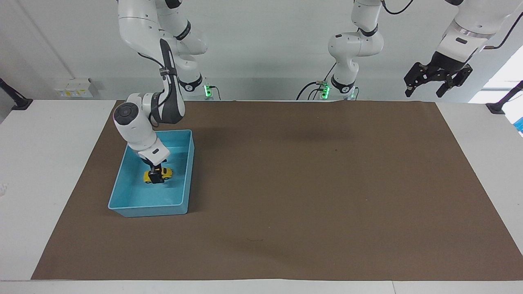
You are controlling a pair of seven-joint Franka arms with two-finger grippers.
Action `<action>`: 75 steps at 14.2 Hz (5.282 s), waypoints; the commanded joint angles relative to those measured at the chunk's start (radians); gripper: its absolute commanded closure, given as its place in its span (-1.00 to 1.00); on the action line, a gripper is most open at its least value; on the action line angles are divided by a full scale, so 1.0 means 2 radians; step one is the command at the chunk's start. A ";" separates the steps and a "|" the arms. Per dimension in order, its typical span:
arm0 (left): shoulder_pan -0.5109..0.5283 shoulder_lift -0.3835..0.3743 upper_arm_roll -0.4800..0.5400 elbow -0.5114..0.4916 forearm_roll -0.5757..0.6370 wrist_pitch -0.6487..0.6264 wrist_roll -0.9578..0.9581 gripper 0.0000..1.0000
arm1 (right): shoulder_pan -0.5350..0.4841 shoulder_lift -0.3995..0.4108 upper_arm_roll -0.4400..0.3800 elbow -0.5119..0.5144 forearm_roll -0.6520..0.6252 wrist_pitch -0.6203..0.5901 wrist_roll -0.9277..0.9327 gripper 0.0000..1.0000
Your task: Wind up and store yellow beetle car
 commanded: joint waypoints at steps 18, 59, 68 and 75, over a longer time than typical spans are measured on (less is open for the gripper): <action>-0.005 -0.011 0.007 -0.010 -0.004 -0.003 0.004 -1.00 | -0.001 -0.038 0.010 0.104 -0.003 -0.118 0.011 -1.00; -0.005 -0.011 0.007 -0.010 -0.005 -0.003 0.004 -1.00 | 0.063 -0.117 -0.037 0.299 0.006 -0.404 0.600 -1.00; -0.005 -0.011 0.006 -0.010 -0.005 -0.003 0.004 -1.00 | 0.063 -0.114 -0.032 0.310 0.033 -0.428 0.914 -1.00; -0.005 -0.011 0.007 -0.010 -0.005 -0.003 0.004 -1.00 | 0.063 -0.113 -0.038 0.320 0.003 -0.439 0.916 -1.00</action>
